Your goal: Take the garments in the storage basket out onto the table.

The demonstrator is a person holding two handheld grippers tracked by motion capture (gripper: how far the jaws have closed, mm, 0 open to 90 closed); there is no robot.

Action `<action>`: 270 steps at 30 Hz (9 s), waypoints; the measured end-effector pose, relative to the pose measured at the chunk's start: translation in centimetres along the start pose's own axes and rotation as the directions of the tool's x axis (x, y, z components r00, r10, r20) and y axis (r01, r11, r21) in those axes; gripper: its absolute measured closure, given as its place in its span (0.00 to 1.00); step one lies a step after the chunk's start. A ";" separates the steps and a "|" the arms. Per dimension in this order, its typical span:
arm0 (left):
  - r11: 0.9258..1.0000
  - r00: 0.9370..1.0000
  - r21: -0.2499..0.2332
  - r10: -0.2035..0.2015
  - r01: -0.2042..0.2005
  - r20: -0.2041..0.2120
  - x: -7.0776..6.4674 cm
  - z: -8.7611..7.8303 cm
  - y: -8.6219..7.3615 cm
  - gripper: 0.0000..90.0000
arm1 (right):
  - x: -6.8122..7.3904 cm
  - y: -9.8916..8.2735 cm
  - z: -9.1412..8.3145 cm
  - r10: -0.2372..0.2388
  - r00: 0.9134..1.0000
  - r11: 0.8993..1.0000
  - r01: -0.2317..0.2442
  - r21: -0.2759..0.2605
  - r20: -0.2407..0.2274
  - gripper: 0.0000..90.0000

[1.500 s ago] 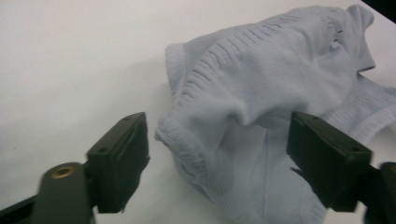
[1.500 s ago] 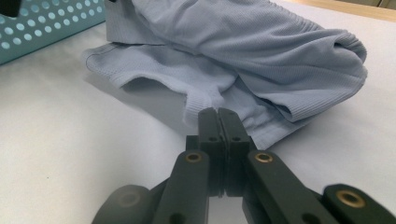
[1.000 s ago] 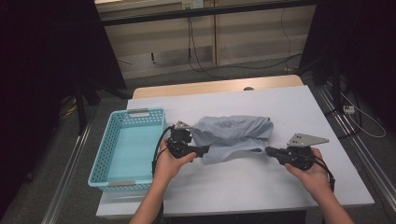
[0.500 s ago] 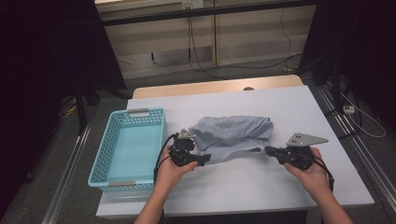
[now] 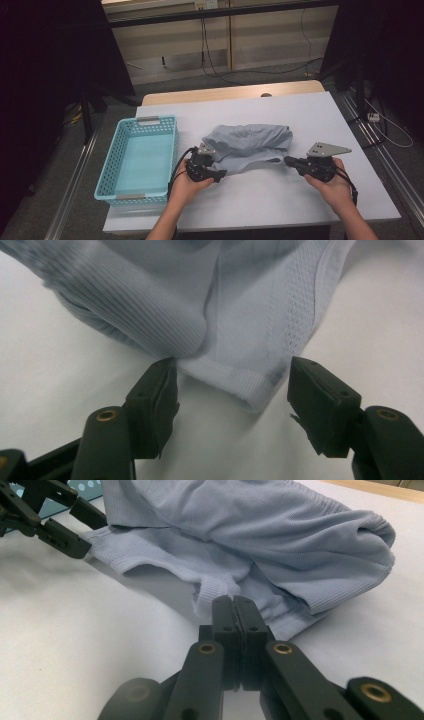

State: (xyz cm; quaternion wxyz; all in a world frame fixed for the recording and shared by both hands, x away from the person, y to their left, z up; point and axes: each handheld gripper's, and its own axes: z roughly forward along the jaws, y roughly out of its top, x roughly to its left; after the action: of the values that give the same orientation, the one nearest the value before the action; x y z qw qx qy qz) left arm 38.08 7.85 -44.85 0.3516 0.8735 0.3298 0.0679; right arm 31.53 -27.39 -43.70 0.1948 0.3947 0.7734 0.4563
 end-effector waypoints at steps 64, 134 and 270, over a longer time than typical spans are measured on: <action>0.979 0.977 -0.114 -0.153 0.171 0.150 2.1 -4.7 2.8 0.98 | 0.3 0.6 -1.1 -0.061 0.998 0.998 0.062 -0.031 0.010 0.99; 0.963 0.974 -0.162 -0.200 0.215 0.103 3.4 -3.9 3.6 0.98 | 0.4 -1.1 -0.1 0.067 0.998 0.996 -0.066 0.053 -0.012 0.46; 0.986 0.987 -0.132 -0.084 0.103 0.139 -0.2 0.8 4.7 0.20 | -5.4 -2.9 -0.8 0.332 0.911 0.930 -0.360 0.077 0.243 0.91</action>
State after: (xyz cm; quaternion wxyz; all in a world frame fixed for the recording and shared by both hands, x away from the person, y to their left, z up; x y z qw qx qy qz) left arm 40.66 4.76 -42.30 0.4354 0.8331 0.3406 0.0155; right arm 33.06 -32.86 -46.06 0.1731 0.5857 0.6900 0.3884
